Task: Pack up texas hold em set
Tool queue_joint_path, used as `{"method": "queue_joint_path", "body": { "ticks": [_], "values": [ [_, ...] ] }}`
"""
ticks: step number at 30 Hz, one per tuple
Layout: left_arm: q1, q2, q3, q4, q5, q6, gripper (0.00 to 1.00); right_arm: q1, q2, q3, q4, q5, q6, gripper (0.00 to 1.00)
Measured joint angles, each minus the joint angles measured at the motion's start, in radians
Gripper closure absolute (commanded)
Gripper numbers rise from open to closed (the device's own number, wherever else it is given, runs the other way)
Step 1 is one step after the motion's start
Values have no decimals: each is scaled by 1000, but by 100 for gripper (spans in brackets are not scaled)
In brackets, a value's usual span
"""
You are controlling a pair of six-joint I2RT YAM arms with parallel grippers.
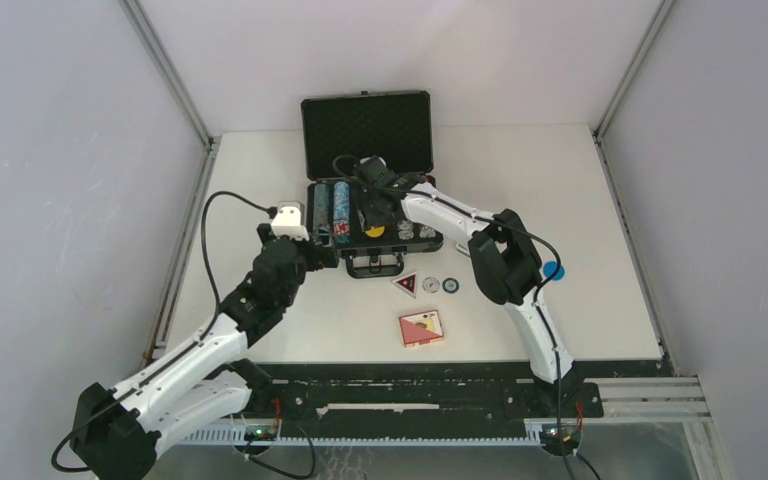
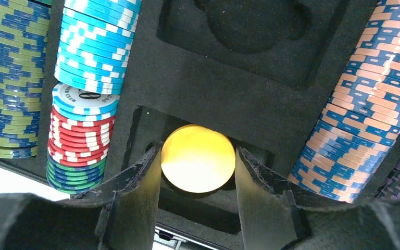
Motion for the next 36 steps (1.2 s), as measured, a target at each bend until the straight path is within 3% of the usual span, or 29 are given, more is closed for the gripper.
{"method": "queue_joint_path", "body": {
  "ticks": [6, 11, 19, 21, 25, 36],
  "values": [
    [0, 11, 0, 0, -2, 0, 0, -3, 15, 18, -7, -12, 0, 36],
    [0, 21, 0, 0, -2, 2, 0, -5, 16, 19, -3, -26, -1, 25],
    [0, 23, 0, -1, -3, 2, 0, 5, 9, 11, 9, -21, -23, 24],
    [0, 23, 0, 0, -2, 2, 0, 6, -4, -5, 19, -7, -24, 27],
    [0, 22, 0, -1, -2, 2, 0, 8, -50, -53, 46, 28, -26, 49],
    [0, 22, 0, -1, -2, 8, 0, -2, -75, -58, 91, 45, -9, 79]
  ]
}}
